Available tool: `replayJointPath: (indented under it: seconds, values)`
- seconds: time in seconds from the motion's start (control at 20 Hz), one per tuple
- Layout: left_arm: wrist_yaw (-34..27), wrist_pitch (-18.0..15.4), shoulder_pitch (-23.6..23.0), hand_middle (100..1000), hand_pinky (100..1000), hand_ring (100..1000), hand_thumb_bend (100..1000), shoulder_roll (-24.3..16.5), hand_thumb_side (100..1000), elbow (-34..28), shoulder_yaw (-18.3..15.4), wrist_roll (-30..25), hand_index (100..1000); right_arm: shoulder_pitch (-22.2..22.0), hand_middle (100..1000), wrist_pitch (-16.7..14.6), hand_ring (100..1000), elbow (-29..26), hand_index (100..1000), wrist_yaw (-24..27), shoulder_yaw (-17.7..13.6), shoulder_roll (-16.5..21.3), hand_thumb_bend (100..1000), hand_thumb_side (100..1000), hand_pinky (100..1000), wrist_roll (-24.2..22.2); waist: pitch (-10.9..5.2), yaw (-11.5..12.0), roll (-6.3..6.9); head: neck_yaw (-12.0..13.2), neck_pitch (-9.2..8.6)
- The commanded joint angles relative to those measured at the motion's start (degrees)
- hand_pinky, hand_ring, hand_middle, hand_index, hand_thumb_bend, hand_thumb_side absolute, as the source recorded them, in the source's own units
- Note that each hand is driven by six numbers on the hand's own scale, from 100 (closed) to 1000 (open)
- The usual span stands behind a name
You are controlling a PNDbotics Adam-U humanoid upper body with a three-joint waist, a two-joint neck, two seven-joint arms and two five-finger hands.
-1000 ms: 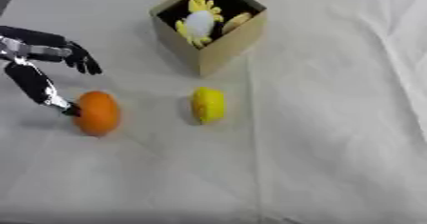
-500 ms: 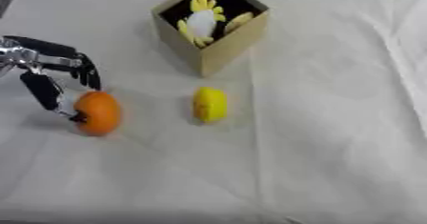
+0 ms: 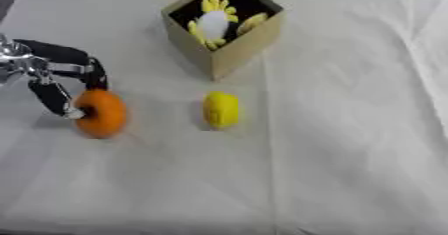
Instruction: Pick up objects on the table and place them in the box.
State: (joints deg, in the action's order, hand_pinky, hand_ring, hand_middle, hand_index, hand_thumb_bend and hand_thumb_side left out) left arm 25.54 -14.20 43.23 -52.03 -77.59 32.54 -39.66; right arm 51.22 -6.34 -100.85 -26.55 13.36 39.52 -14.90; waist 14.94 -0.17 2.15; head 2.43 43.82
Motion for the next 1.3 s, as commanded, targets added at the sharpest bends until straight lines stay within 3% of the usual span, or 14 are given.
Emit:
replayJointPath:
  seconds: [0.05,0.2,0.3,0.55,0.85,1.3]
  values:
    - [-1.16,-0.1,-0.4,567,730,644,185,-3.53,100,-5.23,-3.1,1.63,628,0.43,695,0.21,865,-1.24,817,0.39,-1.24,0.97,100,156,881,0.52,-1.01,-0.13,-0.12,-0.07,-0.49]
    - [-2.83,0.22,-0.85,566,731,642,177,-5.2,100,-11.73,-7.21,2.99,628,-0.28,692,0.8,868,-1.07,818,1.4,-1.52,1.18,100,152,885,0.7,-1.0,-0.13,-0.14,-0.19,-0.42]
    - [-2.97,0.55,0.4,568,732,643,186,-5.09,100,-14.19,-9.41,4.03,630,-1.23,686,1.6,871,-0.89,819,3.21,-1.8,1.11,100,195,888,0.98,-1.09,-0.03,-0.09,-0.24,-0.4]
    - [-1.82,-0.3,7.52,569,735,638,176,-0.55,100,-13.42,-11.89,5.03,629,-5.26,670,5.26,889,-0.17,825,10.55,-3.19,-0.49,100,503,907,3.34,-1.45,0.25,0.13,-0.48,-0.24]
    - [2.86,-2.49,18.88,571,738,638,182,9.73,100,-3.06,-13.16,5.52,632,-10.85,667,8.57,901,-2.96,829,18.2,-4.55,-5.3,100,657,917,3.42,-1.76,0.01,0.44,-0.42,-0.4]
    - [13.68,-5.93,27.32,571,742,630,162,21.73,100,15.63,-17.8,12.16,636,-15.37,653,10.81,899,-6.71,821,24.66,-6.04,-8.85,100,658,921,3.18,-1.3,-1.35,0.46,0.83,-1.06]
